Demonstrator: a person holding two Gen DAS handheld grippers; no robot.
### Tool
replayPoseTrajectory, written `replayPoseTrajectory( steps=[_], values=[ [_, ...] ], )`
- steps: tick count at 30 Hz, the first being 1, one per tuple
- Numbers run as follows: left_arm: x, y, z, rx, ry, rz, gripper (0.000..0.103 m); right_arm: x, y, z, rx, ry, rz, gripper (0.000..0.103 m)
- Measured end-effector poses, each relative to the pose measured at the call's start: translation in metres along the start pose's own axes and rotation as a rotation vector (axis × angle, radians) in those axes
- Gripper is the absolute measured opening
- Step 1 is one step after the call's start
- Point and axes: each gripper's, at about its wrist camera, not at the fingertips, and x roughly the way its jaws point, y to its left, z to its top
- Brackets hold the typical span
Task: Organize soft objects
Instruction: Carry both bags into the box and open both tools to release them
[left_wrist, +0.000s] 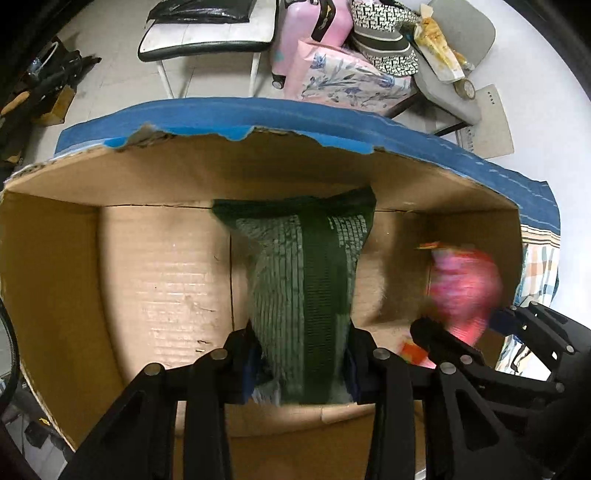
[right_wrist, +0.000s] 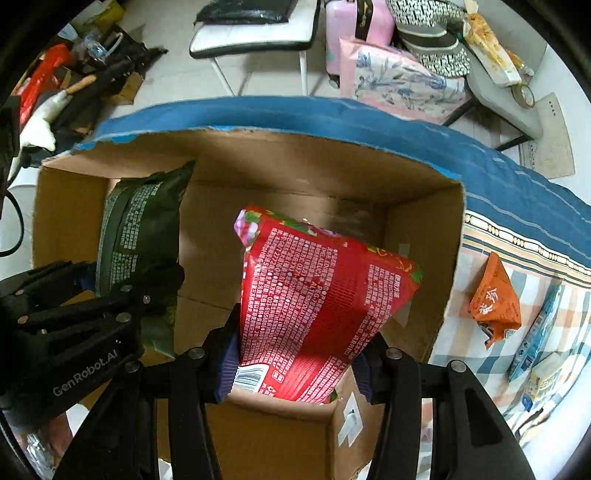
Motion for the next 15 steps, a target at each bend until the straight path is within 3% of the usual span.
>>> replayPoseTrajectory(
  steps=[3, 6, 10, 12, 14, 15],
  values=[
    [-0.001, 0.003, -0.002, -0.009, 0.011, -0.009, 0.034, -0.001, -0.001, 0.003, 0.000, -0.002, -0.024, 0.060],
    [-0.005, 0.007, -0.004, -0.014, 0.004, -0.003, 0.039, -0.004, -0.004, 0.003, 0.007, -0.008, -0.033, 0.072],
    [-0.018, 0.012, -0.013, -0.014, -0.021, 0.023, 0.053, -0.014, -0.007, -0.004, 0.022, -0.020, -0.035, 0.084],
    [-0.024, 0.015, -0.020, -0.020, -0.037, 0.041, 0.063, -0.020, -0.006, -0.011, 0.020, -0.030, -0.041, 0.094],
    [-0.032, 0.018, -0.030, -0.029, -0.062, 0.046, 0.083, -0.026, -0.005, -0.022, 0.023, -0.042, -0.035, 0.103],
    [-0.036, 0.019, -0.034, -0.033, -0.073, 0.050, 0.085, -0.029, -0.004, -0.028, 0.025, -0.048, -0.027, 0.103]
  ],
)
